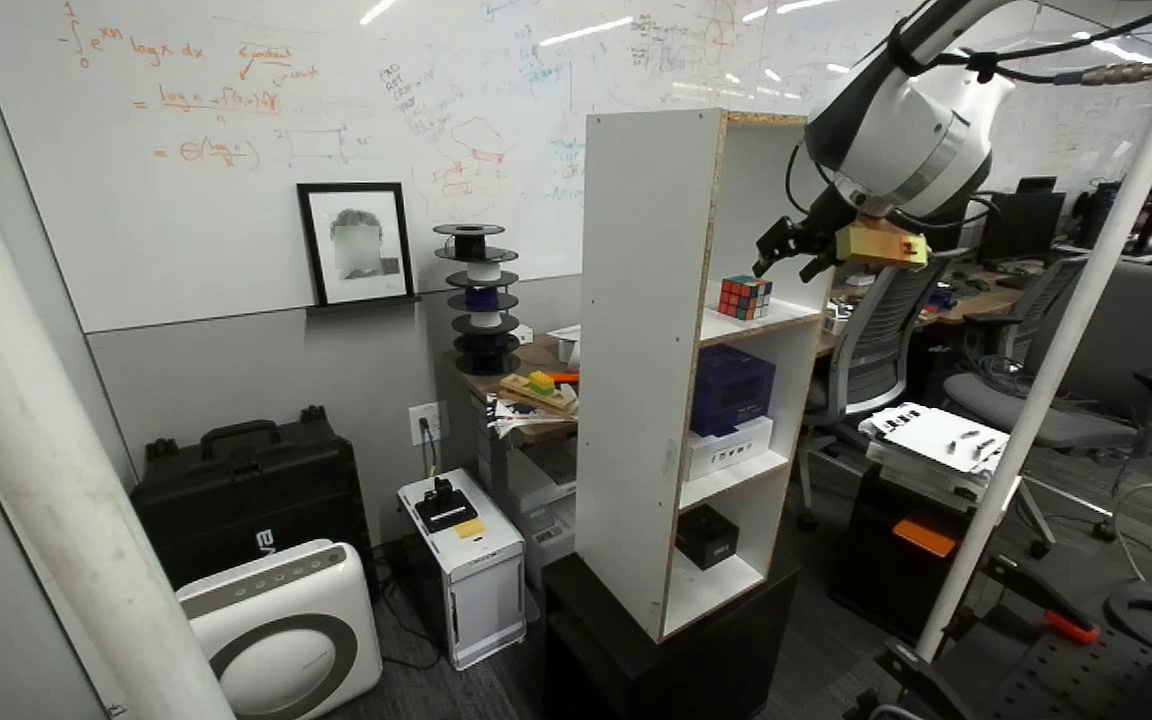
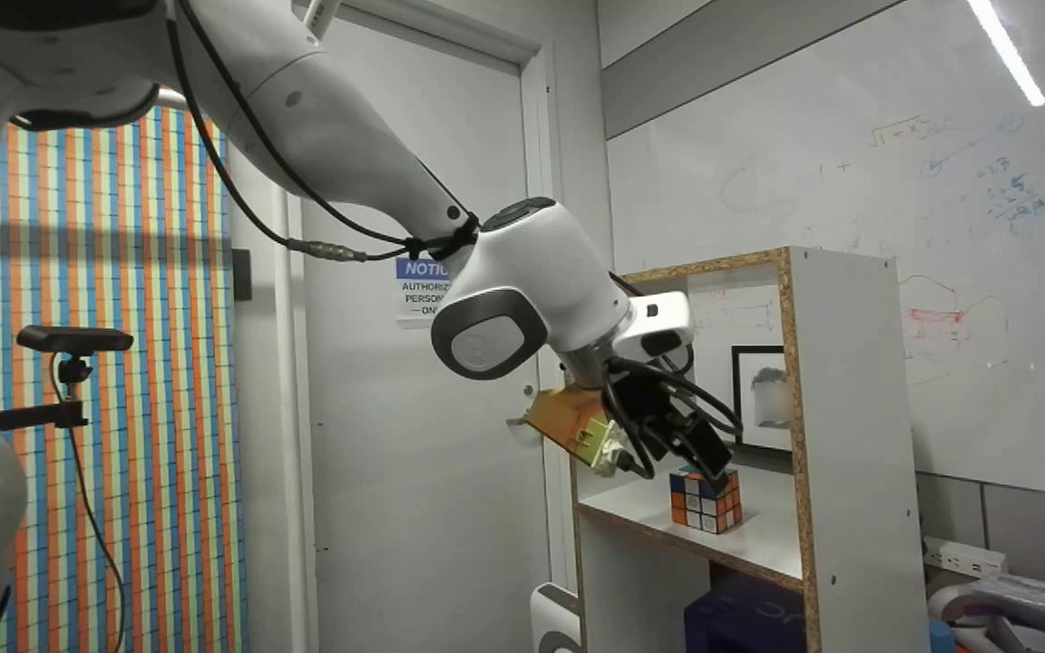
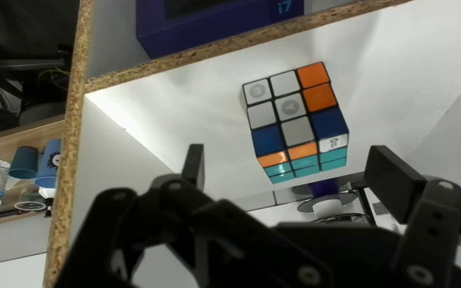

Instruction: Put the rubik's cube on the top of the shelf

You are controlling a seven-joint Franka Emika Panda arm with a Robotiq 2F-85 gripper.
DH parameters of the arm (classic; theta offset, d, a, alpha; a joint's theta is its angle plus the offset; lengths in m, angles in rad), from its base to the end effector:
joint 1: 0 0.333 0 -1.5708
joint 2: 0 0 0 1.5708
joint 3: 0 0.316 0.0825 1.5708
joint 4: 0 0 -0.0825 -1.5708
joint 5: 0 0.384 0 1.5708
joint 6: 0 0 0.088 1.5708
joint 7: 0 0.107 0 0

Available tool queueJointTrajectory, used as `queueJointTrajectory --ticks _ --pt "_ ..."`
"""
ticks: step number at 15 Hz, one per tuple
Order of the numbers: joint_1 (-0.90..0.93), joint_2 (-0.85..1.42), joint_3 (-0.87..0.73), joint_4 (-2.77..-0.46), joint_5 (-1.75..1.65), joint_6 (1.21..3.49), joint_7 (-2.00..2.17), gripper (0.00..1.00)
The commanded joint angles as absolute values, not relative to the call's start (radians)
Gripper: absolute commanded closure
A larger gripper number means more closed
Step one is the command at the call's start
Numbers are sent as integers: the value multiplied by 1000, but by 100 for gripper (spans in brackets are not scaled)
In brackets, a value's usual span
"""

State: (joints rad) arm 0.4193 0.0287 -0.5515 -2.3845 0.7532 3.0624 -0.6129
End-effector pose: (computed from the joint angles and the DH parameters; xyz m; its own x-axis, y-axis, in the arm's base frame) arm 0.5157 -0.1226 0.3716 0.7543 -0.2301 0.6149 -0.2043 -0.9723 -0.1134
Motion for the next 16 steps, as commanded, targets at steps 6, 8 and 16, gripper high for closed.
queueJointTrajectory --ticks 6,8,16 --pt "361 230 -471 -2153 1266 2979 -980 0" --pt "337 286 -468 -2126 1317 2948 -1026 0" --pt "296 330 -448 -2099 1350 2914 -1099 55"
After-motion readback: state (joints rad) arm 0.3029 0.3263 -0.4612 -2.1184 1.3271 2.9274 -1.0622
